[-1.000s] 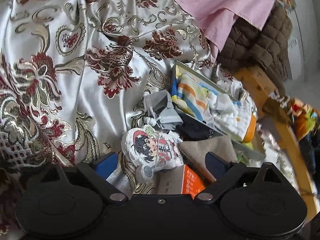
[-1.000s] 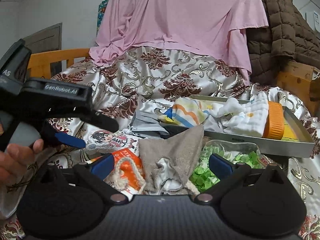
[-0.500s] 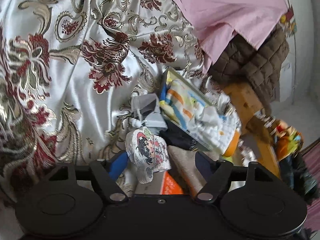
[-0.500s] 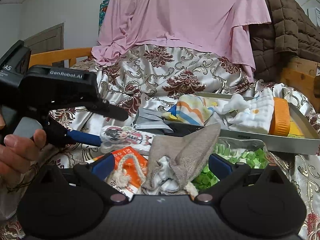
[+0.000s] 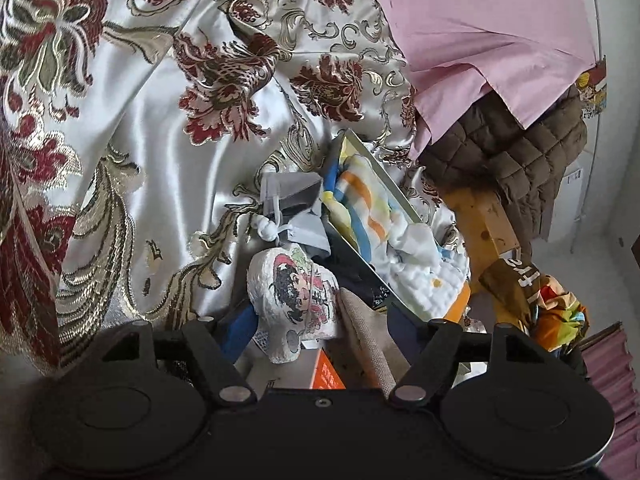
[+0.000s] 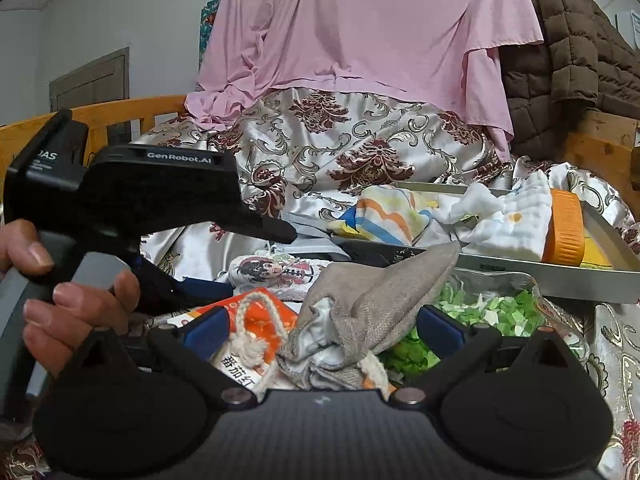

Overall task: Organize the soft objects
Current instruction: 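Close the left tool on the cartoon-print packet while the right tool grasps the grey drawstring pouch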

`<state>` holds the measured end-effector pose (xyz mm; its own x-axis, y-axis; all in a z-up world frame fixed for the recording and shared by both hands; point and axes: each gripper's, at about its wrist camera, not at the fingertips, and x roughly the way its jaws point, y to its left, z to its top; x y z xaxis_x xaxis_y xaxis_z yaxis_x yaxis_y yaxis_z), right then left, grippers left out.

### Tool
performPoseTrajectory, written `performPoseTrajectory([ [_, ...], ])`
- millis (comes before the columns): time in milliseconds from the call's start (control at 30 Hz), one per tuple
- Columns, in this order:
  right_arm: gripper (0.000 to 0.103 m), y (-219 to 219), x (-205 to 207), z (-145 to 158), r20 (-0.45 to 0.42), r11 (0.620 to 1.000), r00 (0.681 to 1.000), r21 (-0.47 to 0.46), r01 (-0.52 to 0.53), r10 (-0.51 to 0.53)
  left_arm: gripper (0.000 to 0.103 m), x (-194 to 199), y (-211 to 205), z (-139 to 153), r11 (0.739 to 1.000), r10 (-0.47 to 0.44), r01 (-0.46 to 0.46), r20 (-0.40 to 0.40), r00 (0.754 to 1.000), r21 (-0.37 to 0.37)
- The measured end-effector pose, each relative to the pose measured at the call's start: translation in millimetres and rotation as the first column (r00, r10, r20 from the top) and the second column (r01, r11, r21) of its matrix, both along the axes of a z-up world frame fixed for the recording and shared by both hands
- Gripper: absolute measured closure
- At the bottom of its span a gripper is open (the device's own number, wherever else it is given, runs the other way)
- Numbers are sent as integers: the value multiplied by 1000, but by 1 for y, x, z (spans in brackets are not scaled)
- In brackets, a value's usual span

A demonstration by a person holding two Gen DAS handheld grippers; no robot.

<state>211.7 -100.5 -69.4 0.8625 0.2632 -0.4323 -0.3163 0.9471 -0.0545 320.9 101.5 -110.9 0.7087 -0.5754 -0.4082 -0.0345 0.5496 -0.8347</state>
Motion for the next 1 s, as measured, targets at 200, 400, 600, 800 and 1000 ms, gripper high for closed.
performPoseTrajectory([
  [200, 2, 0, 0, -1, 1, 1000, 1000, 2, 0, 0, 53, 3, 0, 1, 1000, 6, -6, -12, 1000, -23],
  [400, 4, 1, -2, -1, 5, 1000, 1000, 5, 3, -3, 58, 2, -5, 9, 1000, 20, -20, 25, 999, -20],
  [600, 10, 0, -3, -1, 17, 1000, 1000, -2, 23, -23, 57, 14, -18, 9, 1000, 23, -23, 1, 1000, 11],
  [800, 14, -1, -1, 1, 20, 999, 999, 2, 38, -38, 62, 20, -21, 8, 998, 26, -25, -24, 999, 61],
  [1000, 26, -1, -1, 2, 23, 997, 997, -21, 68, -67, 77, 20, -21, 9, 993, 36, -32, -34, 999, 113],
])
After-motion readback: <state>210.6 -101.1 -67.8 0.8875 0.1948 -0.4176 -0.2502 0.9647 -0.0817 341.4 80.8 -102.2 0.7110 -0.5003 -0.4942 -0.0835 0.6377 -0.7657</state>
